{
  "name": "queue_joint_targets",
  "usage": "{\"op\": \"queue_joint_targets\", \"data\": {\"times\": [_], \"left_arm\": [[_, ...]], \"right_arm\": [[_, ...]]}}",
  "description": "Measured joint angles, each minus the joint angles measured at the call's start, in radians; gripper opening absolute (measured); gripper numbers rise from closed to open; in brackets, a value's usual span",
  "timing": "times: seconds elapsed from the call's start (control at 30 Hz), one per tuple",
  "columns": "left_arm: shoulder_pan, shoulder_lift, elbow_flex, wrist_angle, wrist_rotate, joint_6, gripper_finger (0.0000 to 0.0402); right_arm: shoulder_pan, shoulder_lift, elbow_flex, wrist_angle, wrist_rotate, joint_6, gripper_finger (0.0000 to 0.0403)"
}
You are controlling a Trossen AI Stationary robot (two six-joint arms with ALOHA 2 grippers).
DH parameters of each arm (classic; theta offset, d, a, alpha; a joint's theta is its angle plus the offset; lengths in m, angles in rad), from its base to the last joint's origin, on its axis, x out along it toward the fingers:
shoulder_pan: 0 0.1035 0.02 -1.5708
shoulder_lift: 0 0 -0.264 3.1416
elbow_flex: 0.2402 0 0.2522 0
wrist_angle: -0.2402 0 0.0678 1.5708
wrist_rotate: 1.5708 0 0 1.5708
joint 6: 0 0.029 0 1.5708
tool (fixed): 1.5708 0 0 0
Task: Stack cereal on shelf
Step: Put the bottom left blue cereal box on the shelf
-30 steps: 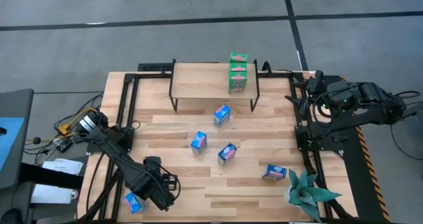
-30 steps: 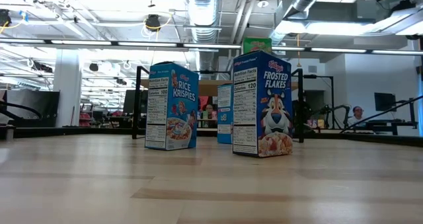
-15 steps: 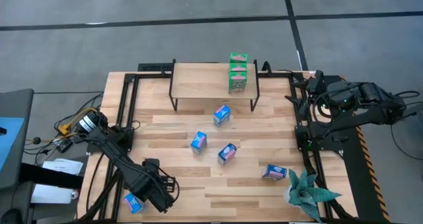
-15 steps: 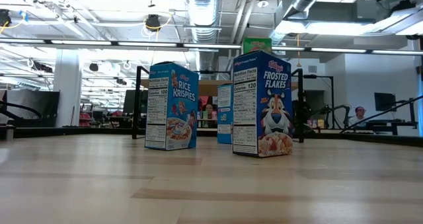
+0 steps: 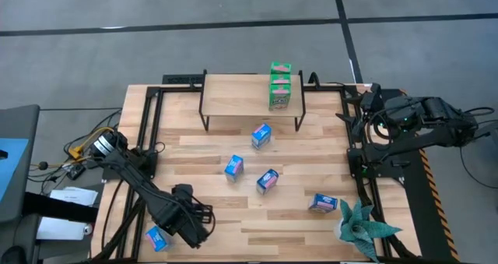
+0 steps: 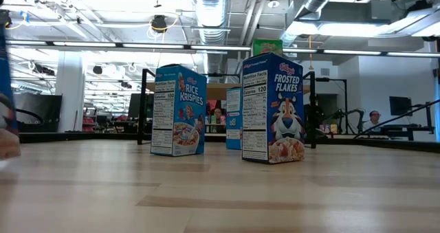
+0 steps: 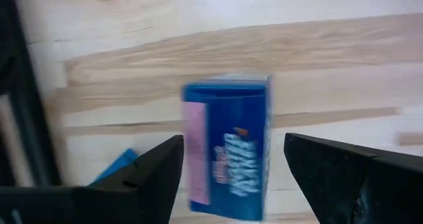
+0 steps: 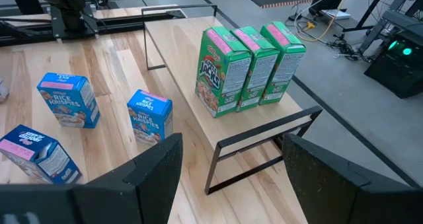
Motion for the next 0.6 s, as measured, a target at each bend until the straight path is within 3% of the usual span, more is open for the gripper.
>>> {"op": "queue_joint_targets", "data": {"times": [0.13, 0.6], "left_arm": [[0.006, 0.000, 0.014, 0.009, -0.038, 0.005, 0.0252], [0.015, 0.000, 0.013, 0.046, -0.019, 0.016, 0.0252]], "right_arm": [[0.000, 0.000, 0.000, 0.000, 0.000, 0.000, 0.0286], [0.000, 0.000, 0.000, 0.000, 0.000, 0.000, 0.0286]]}}
